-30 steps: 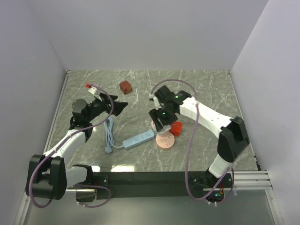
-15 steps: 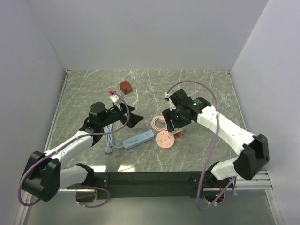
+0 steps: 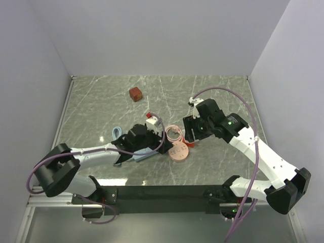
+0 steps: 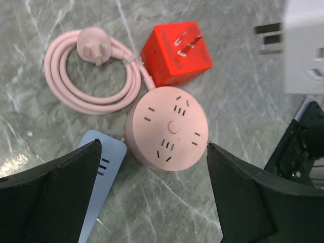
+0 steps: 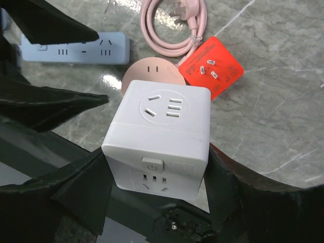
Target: Insert the plug
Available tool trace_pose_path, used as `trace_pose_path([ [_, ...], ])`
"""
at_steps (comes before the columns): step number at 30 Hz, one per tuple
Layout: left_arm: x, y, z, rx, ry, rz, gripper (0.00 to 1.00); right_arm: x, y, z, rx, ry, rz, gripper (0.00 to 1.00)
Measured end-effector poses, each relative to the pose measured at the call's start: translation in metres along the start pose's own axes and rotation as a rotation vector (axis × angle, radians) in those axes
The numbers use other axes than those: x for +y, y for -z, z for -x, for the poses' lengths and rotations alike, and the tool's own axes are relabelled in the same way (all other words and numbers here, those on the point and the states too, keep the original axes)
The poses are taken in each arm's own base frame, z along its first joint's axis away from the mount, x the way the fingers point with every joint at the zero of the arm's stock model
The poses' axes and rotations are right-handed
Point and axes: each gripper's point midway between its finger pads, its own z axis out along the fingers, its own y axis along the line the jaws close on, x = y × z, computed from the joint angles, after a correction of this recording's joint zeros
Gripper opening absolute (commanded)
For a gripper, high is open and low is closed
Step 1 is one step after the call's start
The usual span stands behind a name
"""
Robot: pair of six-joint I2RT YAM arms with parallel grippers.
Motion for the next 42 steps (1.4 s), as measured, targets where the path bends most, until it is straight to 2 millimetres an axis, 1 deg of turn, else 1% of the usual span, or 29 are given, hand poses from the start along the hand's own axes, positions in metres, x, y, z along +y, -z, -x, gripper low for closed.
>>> trace_pose_path([
  [2, 0.002, -0.005, -0.01, 0.016, 0.015, 0.034, 0.92, 0.002, 0.001, 0.001, -0.007, 0.004, 0.005, 0.0],
  [5, 0.009, -0.014, -0.02, 0.03, 0.017, 0.083, 0.93, 0.003, 0.0, 0.0, -0.006, 0.005, 0.008, 0.0],
  [10, 0.015, -0.042, -0.026, 0.051, 0.003, 0.117, 0.97, 0.0, -0.008, -0.01, 0.021, 0.005, 0.002, 0.0],
  [12, 0.016, -0.05, -0.029, 0.054, -0.007, 0.116, 0.99, 0.0, -0.009, -0.014, 0.03, 0.006, 0.0, 0.0],
  [15, 0.019, -0.057, -0.033, 0.055, -0.038, 0.123, 0.99, 0.0, -0.009, -0.014, 0.029, 0.006, 0.002, 0.0],
  [17, 0.021, -0.062, -0.031, 0.048, -0.059, 0.138, 0.99, 0.001, -0.01, -0.013, 0.028, 0.007, 0.007, 0.0],
  [20, 0.024, -0.074, -0.019, 0.02, -0.083, 0.174, 0.98, 0.004, -0.01, -0.013, 0.026, 0.012, 0.017, 0.0],
  [22, 0.026, -0.087, -0.009, 0.004, -0.091, 0.196, 0.97, 0.006, -0.01, -0.013, 0.025, 0.016, 0.024, 0.0],
  [24, 0.031, -0.096, -0.005, 0.004, -0.093, 0.227, 0.96, 0.007, -0.01, -0.013, 0.026, 0.017, 0.026, 0.0],
  [26, 0.037, -0.102, -0.007, 0.012, -0.099, 0.255, 0.96, 0.007, -0.01, -0.013, 0.026, 0.018, 0.028, 0.0],
  [28, 0.041, -0.1, -0.013, 0.028, -0.12, 0.261, 0.95, 0.009, -0.01, -0.014, 0.027, 0.023, 0.034, 0.0],
  [31, 0.041, -0.095, -0.026, 0.049, -0.158, 0.222, 0.96, 0.013, -0.009, -0.015, 0.027, 0.032, 0.044, 0.0],
  [35, 0.031, -0.085, -0.037, 0.051, -0.193, 0.129, 0.99, 0.016, -0.006, -0.015, 0.017, 0.042, 0.054, 0.0],
  [37, 0.026, -0.08, -0.043, 0.054, -0.205, 0.083, 1.0, 0.017, -0.005, -0.014, 0.008, 0.045, 0.059, 0.0],
  [42, 0.019, -0.074, -0.047, 0.041, -0.235, 0.022, 0.99, 0.018, -0.003, -0.013, -0.001, 0.049, 0.061, 0.0],
])
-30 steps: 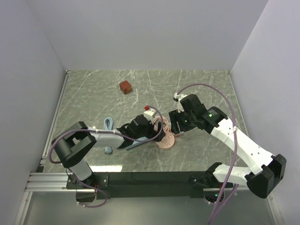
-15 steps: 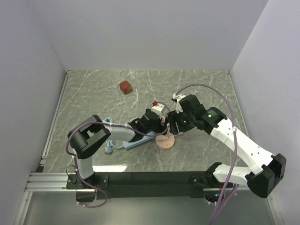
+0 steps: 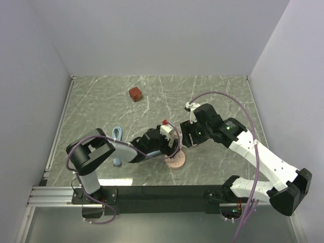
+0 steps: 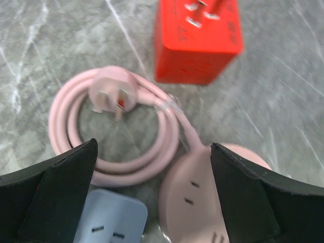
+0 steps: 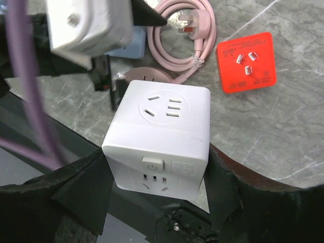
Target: Insert the plug
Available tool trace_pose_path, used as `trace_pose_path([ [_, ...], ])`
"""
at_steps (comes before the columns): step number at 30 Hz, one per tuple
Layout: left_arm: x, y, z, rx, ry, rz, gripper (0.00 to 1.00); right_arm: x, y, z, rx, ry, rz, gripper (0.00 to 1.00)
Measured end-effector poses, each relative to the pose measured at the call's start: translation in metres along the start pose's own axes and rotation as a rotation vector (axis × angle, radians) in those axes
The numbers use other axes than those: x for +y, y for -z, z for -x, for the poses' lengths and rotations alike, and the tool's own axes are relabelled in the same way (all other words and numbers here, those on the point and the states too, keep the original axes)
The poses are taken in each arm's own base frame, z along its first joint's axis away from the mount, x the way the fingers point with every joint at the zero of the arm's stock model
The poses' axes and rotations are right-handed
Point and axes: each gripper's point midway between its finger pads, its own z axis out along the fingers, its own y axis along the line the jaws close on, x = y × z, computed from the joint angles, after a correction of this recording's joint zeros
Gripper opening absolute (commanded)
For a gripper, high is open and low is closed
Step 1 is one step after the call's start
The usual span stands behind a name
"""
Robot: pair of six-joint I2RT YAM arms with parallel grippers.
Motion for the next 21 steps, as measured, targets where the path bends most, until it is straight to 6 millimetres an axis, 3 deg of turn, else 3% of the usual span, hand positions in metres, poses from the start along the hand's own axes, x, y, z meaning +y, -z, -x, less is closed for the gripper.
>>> trace_pose_path([
  [13, -0.044, 0.041, -0.015, -0.014, -0.143, -0.206, 0.99, 0.004, -0.003, -0.002, 0.014, 0.019, -0.001, 0.0],
  [21, -0.065, 0.045, -0.029, -0.005, -0.229, -0.225, 0.99, 0.005, -0.007, -0.003, 0.03, 0.026, -0.004, 0.0],
])
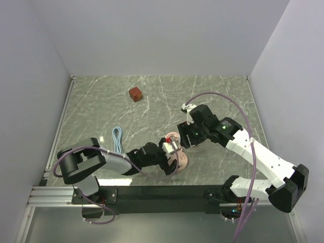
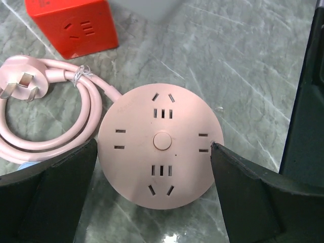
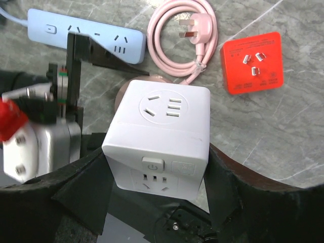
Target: Insert the plug
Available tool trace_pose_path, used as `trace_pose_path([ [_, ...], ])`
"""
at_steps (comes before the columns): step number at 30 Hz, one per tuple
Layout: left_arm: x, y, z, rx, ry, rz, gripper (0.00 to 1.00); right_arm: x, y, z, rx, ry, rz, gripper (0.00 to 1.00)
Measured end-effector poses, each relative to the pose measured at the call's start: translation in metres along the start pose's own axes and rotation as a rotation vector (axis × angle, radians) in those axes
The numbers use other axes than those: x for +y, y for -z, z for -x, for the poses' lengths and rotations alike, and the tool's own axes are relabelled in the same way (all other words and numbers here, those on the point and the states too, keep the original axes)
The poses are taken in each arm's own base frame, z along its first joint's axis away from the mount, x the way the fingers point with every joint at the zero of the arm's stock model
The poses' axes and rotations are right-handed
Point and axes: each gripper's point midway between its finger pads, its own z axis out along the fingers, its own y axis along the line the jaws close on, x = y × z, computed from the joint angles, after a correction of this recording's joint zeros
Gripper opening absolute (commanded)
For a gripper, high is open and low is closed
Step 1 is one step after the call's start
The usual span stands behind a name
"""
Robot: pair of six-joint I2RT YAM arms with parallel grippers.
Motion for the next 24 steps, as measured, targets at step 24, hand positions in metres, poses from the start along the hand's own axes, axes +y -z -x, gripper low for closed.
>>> trace_pose_path([
  [24, -0.018, -0.009, 0.003, -0.066, -0.081, 0.142, 1.0, 0.0, 0.013, 0.005, -0.055, 0.002, 0.003, 0.0],
])
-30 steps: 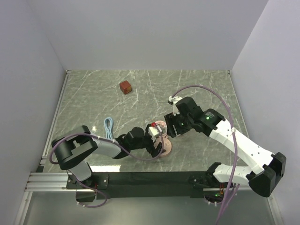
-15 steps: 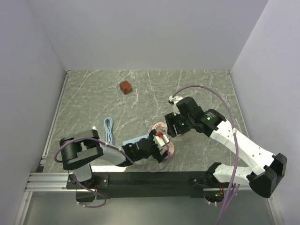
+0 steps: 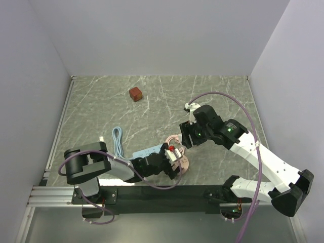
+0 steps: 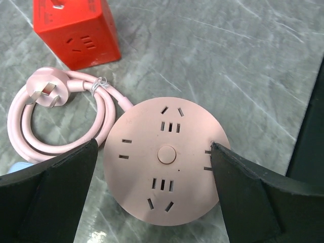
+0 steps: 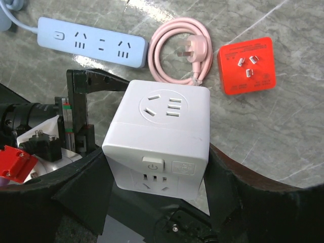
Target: Insert the plug
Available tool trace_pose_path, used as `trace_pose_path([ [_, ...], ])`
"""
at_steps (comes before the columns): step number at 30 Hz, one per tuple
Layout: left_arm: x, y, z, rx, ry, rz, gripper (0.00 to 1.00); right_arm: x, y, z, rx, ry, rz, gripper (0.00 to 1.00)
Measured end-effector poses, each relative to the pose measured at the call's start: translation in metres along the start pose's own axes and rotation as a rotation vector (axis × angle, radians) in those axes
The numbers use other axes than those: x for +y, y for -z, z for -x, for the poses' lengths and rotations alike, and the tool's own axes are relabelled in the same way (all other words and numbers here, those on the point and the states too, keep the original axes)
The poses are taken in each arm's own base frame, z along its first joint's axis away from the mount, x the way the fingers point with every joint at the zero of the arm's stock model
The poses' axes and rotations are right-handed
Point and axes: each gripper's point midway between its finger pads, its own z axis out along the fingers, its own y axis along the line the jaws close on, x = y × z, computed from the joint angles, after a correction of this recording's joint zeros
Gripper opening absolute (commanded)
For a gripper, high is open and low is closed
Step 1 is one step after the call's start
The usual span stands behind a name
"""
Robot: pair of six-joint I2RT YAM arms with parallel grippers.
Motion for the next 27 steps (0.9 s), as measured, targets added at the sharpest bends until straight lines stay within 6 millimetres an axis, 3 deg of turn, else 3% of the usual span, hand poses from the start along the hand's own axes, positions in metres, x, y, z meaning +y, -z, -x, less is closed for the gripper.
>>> trace_pose_path([
  [11, -0.022, 0.018, -0.006, -0.007, -0.001, -0.079, 0.99, 0.0, 0.0, 0.0, 0.0, 0.001, -0.002, 0.0],
  [27, -0.011, -0.045, 0.01, -0.014, 0.006, 0.071, 1.0, -0.003, 0.001, 0.001, -0.009, 0.008, -0.015, 0.01],
])
